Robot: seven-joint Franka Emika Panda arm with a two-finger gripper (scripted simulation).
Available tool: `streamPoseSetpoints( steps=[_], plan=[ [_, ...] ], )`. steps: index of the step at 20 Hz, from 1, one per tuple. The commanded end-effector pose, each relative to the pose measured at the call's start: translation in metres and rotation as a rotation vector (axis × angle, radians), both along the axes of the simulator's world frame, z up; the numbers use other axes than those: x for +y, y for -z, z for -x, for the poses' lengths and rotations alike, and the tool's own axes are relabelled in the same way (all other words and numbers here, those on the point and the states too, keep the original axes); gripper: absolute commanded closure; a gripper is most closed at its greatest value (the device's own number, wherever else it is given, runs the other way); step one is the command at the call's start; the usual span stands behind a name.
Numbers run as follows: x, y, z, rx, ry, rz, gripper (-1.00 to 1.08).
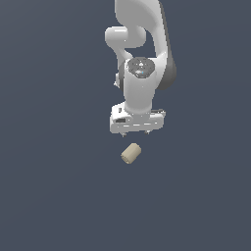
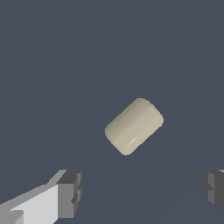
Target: Pick up the object and move it to a goal position.
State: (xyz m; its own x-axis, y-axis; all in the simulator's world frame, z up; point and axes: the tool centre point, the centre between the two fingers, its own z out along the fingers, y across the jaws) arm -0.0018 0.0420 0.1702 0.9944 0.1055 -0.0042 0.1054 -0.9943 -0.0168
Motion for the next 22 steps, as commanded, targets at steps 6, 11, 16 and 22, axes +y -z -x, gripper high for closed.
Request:
streamPoseSetpoints(
  steps=[6, 11, 16, 22],
  plan=[
    [-0.001, 0.003, -0.001, 0.001, 0.032, 0.000, -0.92],
    [-0.001, 0.010, -0.003, 0.002, 0.097, 0.000, -0.92],
    [-0.002, 0.019, -0.006, 0.004, 0.197, -0.001, -0.92],
    [-0.005, 0.035, -0.011, 0.006, 0.360, 0.001, -0.92]
  ],
)
